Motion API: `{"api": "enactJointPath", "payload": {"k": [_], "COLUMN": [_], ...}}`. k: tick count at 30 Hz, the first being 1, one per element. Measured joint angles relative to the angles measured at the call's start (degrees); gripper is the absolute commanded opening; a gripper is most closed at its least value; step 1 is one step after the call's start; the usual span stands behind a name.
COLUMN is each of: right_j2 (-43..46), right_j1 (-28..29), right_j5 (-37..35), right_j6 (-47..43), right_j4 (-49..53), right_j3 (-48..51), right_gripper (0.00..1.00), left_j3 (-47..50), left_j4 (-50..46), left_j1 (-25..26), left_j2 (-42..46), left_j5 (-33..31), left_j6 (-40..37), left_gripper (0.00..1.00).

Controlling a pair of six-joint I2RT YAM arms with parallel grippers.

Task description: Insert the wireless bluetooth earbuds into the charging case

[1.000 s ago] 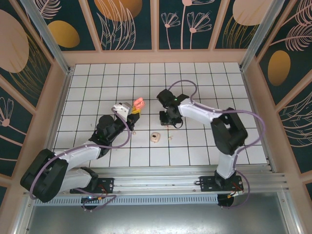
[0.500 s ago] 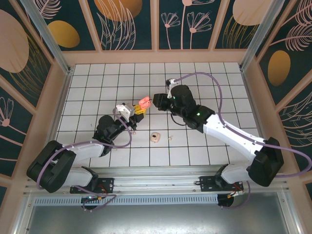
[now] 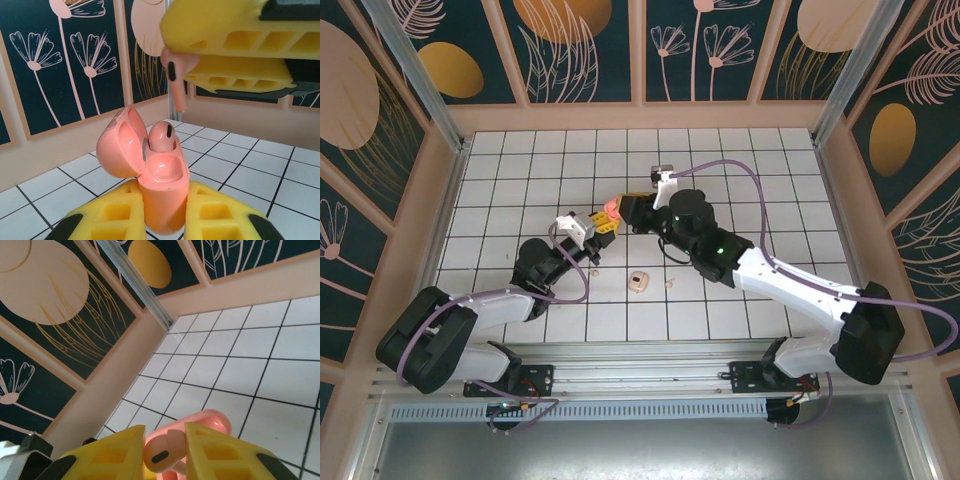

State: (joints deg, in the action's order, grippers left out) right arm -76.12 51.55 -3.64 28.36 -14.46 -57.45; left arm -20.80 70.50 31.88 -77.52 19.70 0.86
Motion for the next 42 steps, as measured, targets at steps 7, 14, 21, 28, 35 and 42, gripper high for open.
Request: {"api": "enactJointPath", "payload": {"k": [7, 14, 21, 28, 35, 42], "right_j2": [-1.7, -3.2, -3.4, -3.8, -5.0, -5.1], "right_j1": [0.2, 0.6, 0.9, 0.9, 1.0, 1.0], "right_j5": [0.7, 2.2, 2.4, 2.6, 4.7, 5.0], "right_j6": [0.0, 0.1, 0.5, 1.1, 2.2, 2.5], "right_j4": [-3.3, -6.1, -6.6, -7.7, -9.6, -10.0], "right_j3": [0.0, 0.3, 1.4, 1.9, 2.0, 2.0], "right_gripper": [0.24, 0.24, 0.24, 0.24, 0.24, 0.24], "left_j3": [0.0, 0.0, 0.0, 0.0, 0.0, 0.0], "left_j4": [0.0, 0.4, 1.6, 2.9, 3.0, 3.0], "left_j1": [0.0, 0.0, 0.0, 0.0, 0.0, 0.0], "left_j2": [0.0, 0.0, 0.2, 0.2, 0.2, 0.4], "left_j5": [-0.2, -0.7, -2.1, -2.5, -3.3, -3.7], "left_j6": [0.0, 0.3, 0.4, 0.7, 0.7, 0.7], "left_gripper": [0.06, 0.06, 0.06, 0.06, 0.06, 0.06]}}
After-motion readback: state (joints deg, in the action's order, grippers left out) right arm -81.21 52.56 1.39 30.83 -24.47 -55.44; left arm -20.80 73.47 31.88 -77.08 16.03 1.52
